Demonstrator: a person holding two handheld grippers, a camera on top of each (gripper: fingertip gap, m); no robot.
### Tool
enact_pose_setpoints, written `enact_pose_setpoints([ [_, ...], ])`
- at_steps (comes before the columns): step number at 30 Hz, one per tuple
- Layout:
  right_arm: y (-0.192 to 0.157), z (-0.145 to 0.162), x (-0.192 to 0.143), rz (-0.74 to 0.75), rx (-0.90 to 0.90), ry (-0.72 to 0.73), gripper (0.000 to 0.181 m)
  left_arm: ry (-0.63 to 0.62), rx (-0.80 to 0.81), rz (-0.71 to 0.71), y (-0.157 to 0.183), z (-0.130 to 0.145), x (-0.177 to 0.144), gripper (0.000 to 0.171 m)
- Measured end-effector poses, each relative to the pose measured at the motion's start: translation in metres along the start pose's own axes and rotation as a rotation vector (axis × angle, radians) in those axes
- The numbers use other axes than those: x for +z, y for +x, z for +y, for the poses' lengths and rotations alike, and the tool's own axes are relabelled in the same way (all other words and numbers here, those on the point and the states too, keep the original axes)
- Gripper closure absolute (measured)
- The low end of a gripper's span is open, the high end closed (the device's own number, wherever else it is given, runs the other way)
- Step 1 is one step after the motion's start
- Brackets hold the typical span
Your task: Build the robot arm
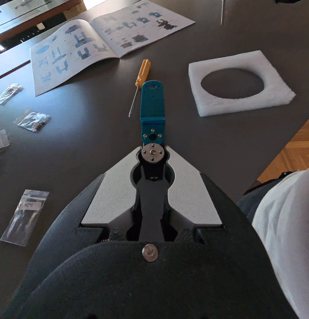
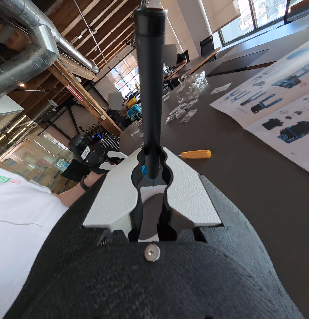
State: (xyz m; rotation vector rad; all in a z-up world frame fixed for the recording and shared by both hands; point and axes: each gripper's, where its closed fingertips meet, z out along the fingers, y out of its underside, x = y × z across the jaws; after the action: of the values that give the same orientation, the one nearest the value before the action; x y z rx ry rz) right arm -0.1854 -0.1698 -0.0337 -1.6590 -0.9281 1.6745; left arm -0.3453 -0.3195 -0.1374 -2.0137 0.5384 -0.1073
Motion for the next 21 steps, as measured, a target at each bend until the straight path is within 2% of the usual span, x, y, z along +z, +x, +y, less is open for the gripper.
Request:
enact_pose_setpoints([
  [4,0.029,-0.005,-0.008,0.063,0.045,-0.149,0.165,0.006,-0.112,-0.061,0.005,0.002,-0.002,0.151],
  [6,0.035,0.001,-0.011,0.090,0.040,-0.413,0.165,0.029,-0.197,-0.072,0.005,0.003,-0.005,0.151],
  [9,0.052,0.011,-0.011,0.226,-0.042,-0.794,0.165,0.057,-0.275,-0.088,0.003,0.004,-0.007,0.151],
  [11,0.061,0.018,-0.007,0.296,-0.093,-0.996,0.165,0.058,-0.315,-0.088,0.002,0.004,-0.007,0.150],
  [13,0.077,0.031,-0.006,0.388,-0.150,-1.153,0.165,0.049,-0.326,-0.105,0.001,0.006,-0.004,0.142],
  [16,0.092,0.051,-0.005,0.437,-0.169,-1.276,0.165,0.046,-0.313,-0.122,0.003,0.008,0.002,0.149],
  [21,0.102,0.066,-0.003,0.465,-0.190,-1.331,0.165,0.061,-0.292,-0.174,-0.001,0.008,0.002,0.150],
])
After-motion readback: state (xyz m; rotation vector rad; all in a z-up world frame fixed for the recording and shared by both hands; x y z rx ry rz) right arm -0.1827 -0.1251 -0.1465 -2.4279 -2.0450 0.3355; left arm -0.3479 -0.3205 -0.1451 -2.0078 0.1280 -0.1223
